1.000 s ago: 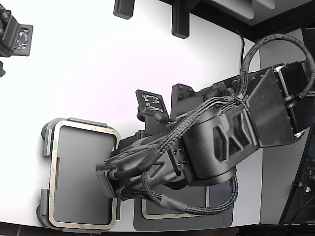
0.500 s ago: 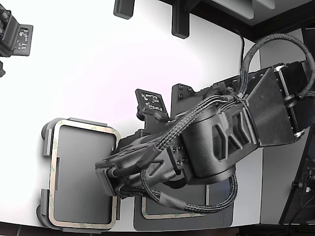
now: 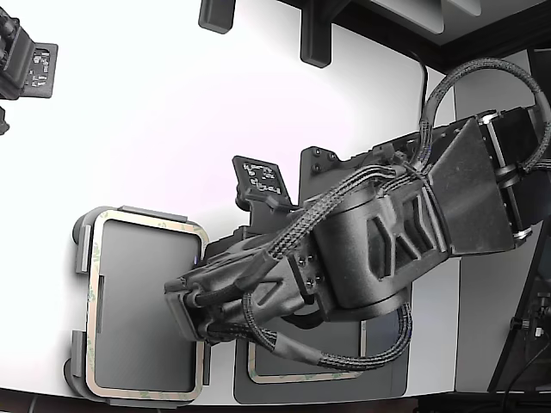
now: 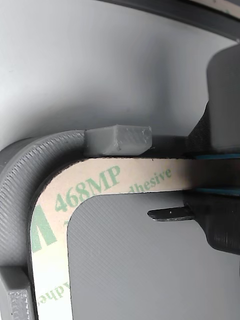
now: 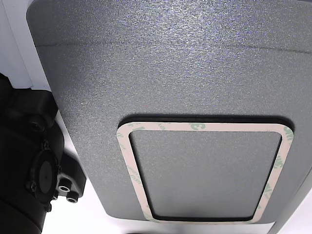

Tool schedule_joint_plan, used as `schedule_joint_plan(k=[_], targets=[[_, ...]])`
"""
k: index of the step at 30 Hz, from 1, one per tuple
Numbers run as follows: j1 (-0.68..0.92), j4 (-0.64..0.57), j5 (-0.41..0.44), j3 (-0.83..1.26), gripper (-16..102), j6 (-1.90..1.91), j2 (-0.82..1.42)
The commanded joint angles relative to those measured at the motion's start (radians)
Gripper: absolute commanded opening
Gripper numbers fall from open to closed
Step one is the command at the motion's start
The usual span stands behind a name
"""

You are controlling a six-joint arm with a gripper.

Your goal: Grab top frame and put it into gray box.

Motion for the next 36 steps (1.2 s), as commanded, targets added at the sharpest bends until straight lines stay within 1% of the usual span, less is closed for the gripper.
schedule_joint_plan(k=[1,29,30,31,33,34,36], targets=[[-0.015,0.003,-0.003,-0.014,-12,0.002,0.025],[-0.026,0.002,0.005,-0.034,-12,0.008,0.011],[-0.026,0.003,0.009,-0.04,-4,0.008,0.011],[-0.026,0.003,0.011,-0.043,75,0.009,0.011],[-0.026,0.006,0.02,-0.054,87,0.012,0.006],[-0.026,0.006,0.02,-0.057,98,0.012,0.006],[-0.026,0.006,0.031,-0.066,100,0.012,0.006]])
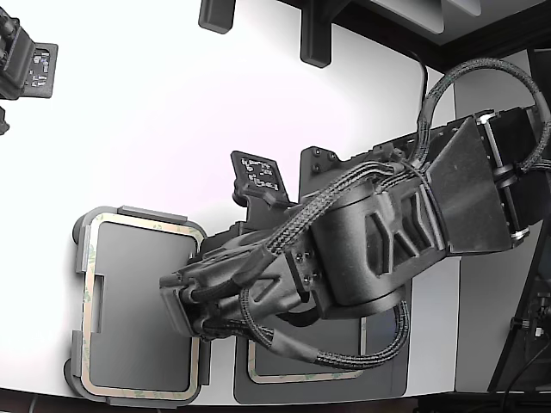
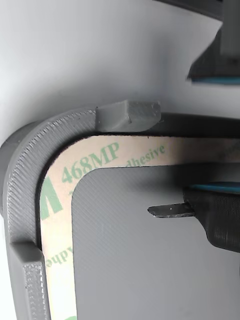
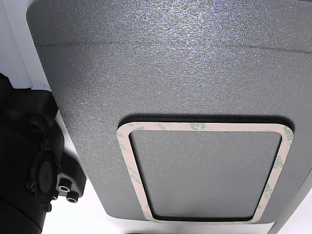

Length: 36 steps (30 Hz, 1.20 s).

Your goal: Grab top frame and put it into gray box.

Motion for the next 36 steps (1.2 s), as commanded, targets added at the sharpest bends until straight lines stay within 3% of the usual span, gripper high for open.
schedule_joint_plan(k=[1,11,14,19,23,30,36], targets=[[-0.014,0.002,0.012,-0.04,100,0.008,0.021],[-0.02,-0.069,0.12,-0.121,100,-0.15,0.055],[-0.028,-0.186,0.16,0.009,100,-0.347,0.164],[-0.051,-0.345,0.299,0.249,100,-0.716,0.383],[-0.13,-0.443,0.316,0.414,100,-1.066,0.568],[-0.325,-0.68,0.189,0.787,100,-1.629,0.956],[-0.46,-0.678,0.061,0.969,100,-1.867,1.19]])
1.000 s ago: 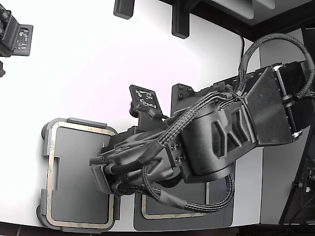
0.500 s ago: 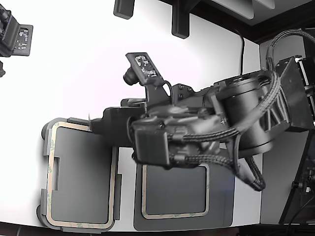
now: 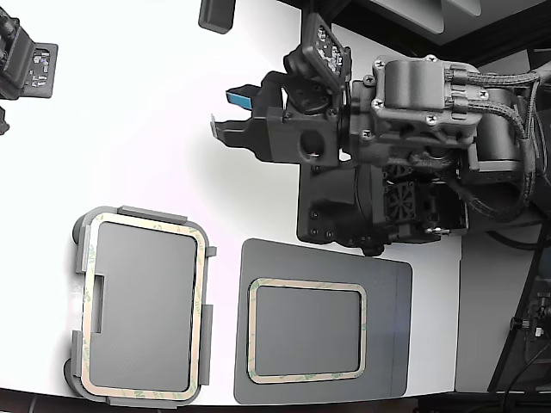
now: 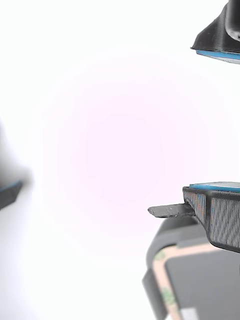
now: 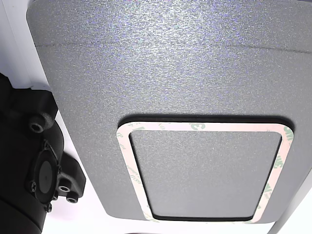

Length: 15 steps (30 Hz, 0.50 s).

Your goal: Grab top frame and put it into gray box.

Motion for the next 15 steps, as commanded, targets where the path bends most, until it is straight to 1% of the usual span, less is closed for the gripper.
schedule_joint_plan(k=[1,2,4,12,15], targets=[[-0.086,0.005,-0.066,0.107,100,-0.235,0.192],[-0.11,-0.006,-0.091,0.147,100,-0.253,0.236],[-0.132,-0.015,-0.109,0.207,100,-0.282,0.299],[-0.138,0.0,-0.115,0.383,100,-0.307,0.495],[-0.12,0.008,-0.129,0.399,100,-0.327,0.545]])
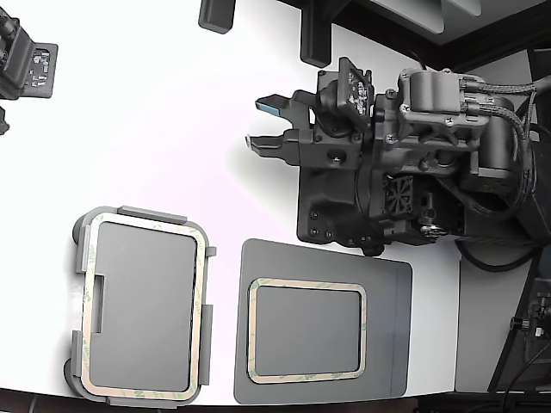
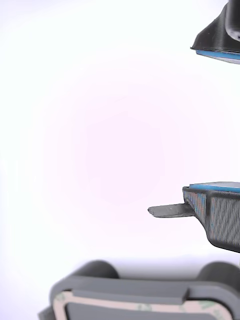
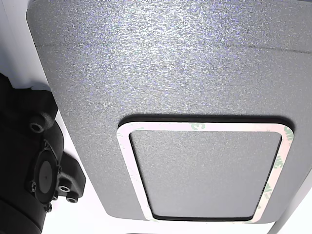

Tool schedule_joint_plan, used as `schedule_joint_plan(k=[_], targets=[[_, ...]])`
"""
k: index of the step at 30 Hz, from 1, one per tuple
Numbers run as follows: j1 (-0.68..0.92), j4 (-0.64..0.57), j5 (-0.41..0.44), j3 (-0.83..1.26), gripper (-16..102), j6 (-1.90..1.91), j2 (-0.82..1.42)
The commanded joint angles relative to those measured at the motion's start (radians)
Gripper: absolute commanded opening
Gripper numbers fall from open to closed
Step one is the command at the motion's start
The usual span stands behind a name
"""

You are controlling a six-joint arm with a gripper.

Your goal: Grab top frame and put it into gray box.

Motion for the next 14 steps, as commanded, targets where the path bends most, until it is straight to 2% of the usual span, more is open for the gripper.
schedule_joint_plan(k=[1,5,14], targets=[[-0.002,0.005,-0.009,0.0,100,-0.011,0.092],[-0.002,0.009,0.023,-0.002,100,0.008,0.089],[-0.002,0.009,0.025,-0.002,100,0.009,0.089]])
